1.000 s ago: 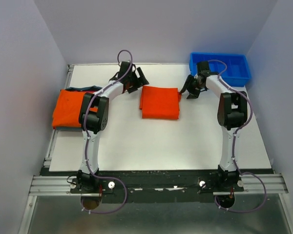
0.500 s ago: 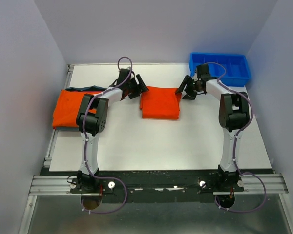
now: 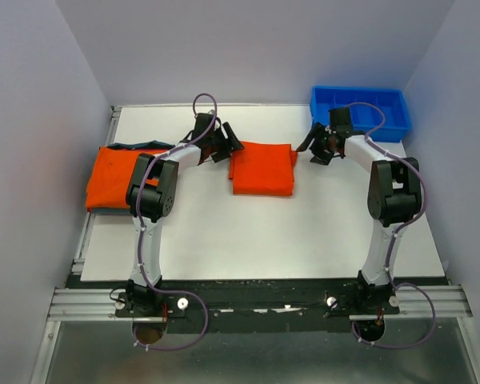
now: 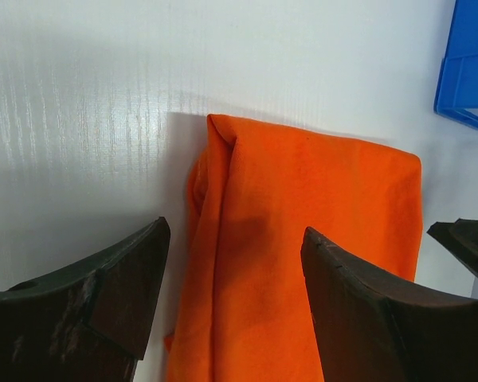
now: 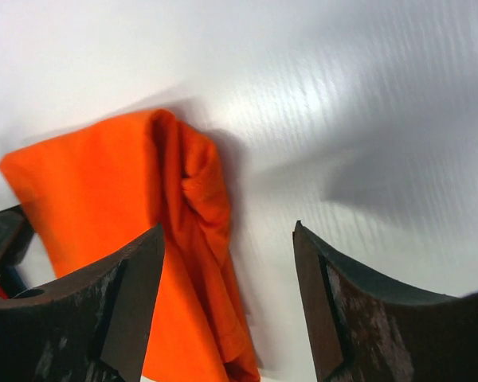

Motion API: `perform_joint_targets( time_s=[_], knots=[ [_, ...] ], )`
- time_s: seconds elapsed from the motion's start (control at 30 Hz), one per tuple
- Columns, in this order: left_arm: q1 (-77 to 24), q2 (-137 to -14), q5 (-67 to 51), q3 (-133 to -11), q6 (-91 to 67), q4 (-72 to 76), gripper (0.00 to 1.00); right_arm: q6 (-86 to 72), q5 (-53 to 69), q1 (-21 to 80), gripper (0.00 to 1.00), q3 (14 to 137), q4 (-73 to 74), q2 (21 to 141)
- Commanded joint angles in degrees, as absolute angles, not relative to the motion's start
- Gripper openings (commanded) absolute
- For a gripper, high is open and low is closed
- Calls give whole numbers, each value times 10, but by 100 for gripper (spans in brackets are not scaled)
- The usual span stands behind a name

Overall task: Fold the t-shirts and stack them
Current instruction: Put the neatly folded tshirt into the corner of the board with both arms

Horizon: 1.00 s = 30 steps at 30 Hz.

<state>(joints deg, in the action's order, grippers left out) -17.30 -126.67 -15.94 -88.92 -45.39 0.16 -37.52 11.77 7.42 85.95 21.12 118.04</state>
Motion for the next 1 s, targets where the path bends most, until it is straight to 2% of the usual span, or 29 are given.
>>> perform_joint_targets(
  time_s=[0.0, 0.1, 0.27, 0.47, 0.53, 0.67, 0.73, 0.83, 0.9, 0.97],
  knots=[
    [-170, -1276, -170, -894, -454, 3, 79, -374, 176, 73, 74, 864, 142, 1183],
    [-170, -1279, -171, -899, -456, 1, 79, -375, 258, 78, 74, 888, 125, 1223],
    [-170, -1288, -171, -913, -453, -18, 79, -352, 240, 100, 73, 961, 194, 1287],
    [-167, -1295, -170, -917, -446, -29, 72, -350, 124, 101, 61, 985, 265, 1303],
    [-166, -1297, -169, -918, -446, -32, 70, -348, 110, 100, 56, 990, 274, 1307],
    [-165, -1300, -166, -918, -447, -38, 69, -348, 82, 100, 51, 1012, 309, 1314],
    [-165, -1300, -163, -917, -446, -38, 67, -347, 83, 100, 38, 1009, 309, 1310],
    [-165, -1305, -163, -919, -447, -38, 62, -347, 109, 100, 25, 1010, 302, 1313],
    [-165, -1310, -166, -923, -453, -38, 61, -352, 131, 100, 24, 1012, 296, 1317],
    [-165, -1316, -169, -925, -454, -36, 62, -353, 152, 101, 27, 1012, 292, 1320]
  ],
)
